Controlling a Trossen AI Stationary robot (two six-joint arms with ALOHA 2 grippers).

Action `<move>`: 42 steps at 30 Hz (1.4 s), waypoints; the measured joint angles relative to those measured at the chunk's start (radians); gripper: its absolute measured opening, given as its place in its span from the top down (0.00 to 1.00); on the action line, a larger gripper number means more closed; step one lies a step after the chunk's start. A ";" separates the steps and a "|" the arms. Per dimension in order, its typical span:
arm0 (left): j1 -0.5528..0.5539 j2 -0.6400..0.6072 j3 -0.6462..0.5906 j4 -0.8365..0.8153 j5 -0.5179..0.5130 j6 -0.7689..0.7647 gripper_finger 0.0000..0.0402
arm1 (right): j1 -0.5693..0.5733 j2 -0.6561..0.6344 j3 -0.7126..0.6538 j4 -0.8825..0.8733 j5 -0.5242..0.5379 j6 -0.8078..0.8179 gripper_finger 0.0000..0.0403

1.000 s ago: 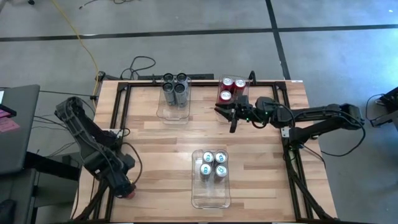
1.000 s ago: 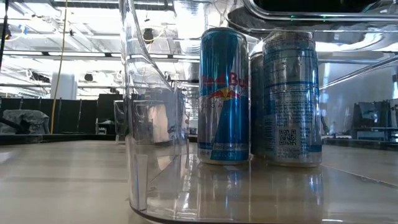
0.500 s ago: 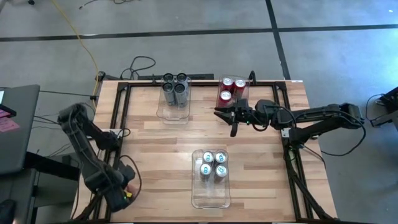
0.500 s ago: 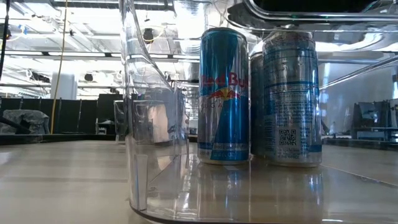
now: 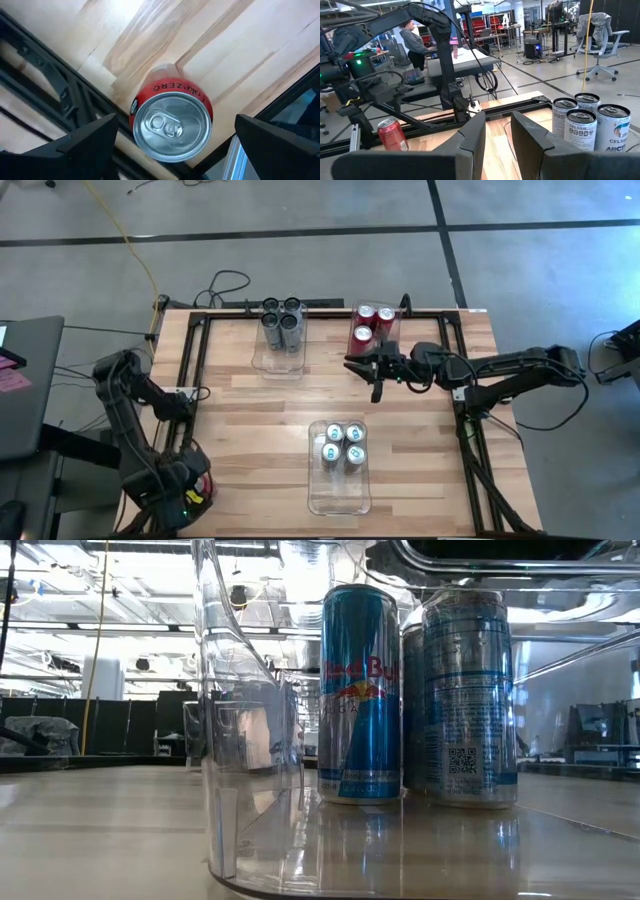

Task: Sort soda cans
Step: Put the red soda can into the right transparent bin

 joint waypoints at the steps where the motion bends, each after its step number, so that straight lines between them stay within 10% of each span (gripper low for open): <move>1: -0.004 0.000 -0.008 0.008 -0.006 -0.011 0.02 | 0.000 0.000 0.000 0.000 0.000 0.000 0.72; 13: -0.023 0.001 -0.093 0.080 0.023 -0.038 0.04 | 0.005 0.000 0.000 -0.002 0.000 0.000 0.72; 25: 0.014 -0.001 -0.093 0.049 0.002 -0.022 0.32 | 0.022 -0.002 0.000 -0.002 0.000 0.008 0.72; 42: 0.521 -0.002 -0.095 -0.079 -0.127 0.659 0.32 | 0.137 -0.203 0.001 -0.367 0.045 0.106 0.72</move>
